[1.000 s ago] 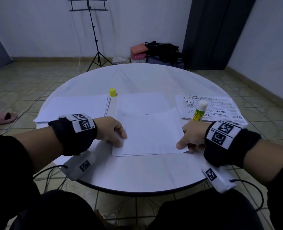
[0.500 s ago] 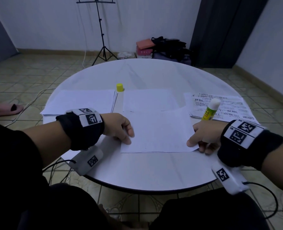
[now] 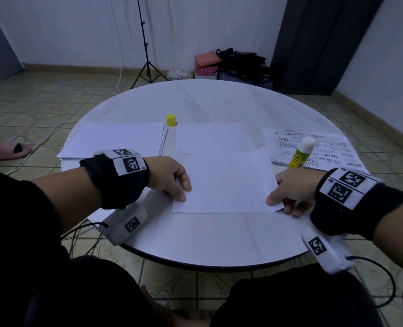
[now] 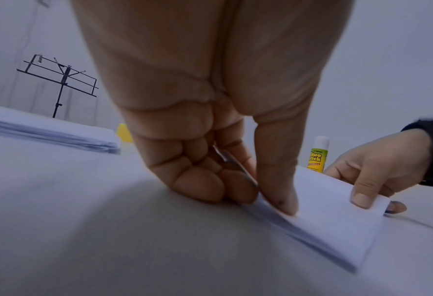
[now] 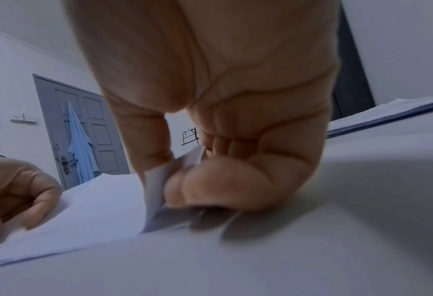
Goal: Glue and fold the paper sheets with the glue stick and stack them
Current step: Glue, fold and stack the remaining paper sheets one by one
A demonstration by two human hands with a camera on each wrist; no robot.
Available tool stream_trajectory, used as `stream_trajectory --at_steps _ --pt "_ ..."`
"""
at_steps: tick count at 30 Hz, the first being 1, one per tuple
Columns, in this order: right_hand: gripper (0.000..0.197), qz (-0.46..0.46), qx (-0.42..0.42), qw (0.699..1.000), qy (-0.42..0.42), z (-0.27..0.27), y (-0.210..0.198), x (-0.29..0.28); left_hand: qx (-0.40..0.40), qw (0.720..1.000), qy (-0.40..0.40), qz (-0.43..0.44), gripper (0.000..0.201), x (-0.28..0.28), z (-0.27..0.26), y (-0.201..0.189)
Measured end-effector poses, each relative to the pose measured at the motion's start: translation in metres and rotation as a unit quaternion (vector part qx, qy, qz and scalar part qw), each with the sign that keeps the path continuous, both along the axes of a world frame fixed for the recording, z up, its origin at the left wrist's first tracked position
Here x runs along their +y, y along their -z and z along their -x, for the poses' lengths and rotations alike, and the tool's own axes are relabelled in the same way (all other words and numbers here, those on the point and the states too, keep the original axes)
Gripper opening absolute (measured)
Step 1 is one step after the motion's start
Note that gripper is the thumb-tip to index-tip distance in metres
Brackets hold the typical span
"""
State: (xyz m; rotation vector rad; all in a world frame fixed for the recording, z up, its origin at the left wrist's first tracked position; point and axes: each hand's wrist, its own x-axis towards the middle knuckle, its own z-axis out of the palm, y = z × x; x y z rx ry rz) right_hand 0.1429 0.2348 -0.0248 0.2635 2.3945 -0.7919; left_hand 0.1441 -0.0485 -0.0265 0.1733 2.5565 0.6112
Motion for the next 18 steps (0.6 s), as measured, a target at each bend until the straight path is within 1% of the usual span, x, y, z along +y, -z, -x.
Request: stream_trajectory --at_steps 3,7,14,18 --pt "0.021 0.003 0.003 1.000 0.003 -0.0018 -0.0021 -0.0010 0.005 1.000 0.004 0.007 0.020 0.0009 -0.0001 -0.0005" --pt "0.024 -0.004 0.006 1.000 -0.001 -0.0022 -0.0016 -0.0006 0.008 1.000 0.007 0.013 0.020 0.0015 -0.0007 -0.0007" --pt "0.019 -0.033 0.013 0.999 -0.021 -0.0034 -0.0039 -0.0036 0.023 0.999 0.015 0.029 0.019 0.0048 -0.0023 -0.0003" --pt "0.033 -0.080 0.031 0.995 -0.049 -0.0027 -0.0091 -0.0040 0.035 0.997 0.029 0.057 0.020 0.0084 -0.0032 -0.0002"
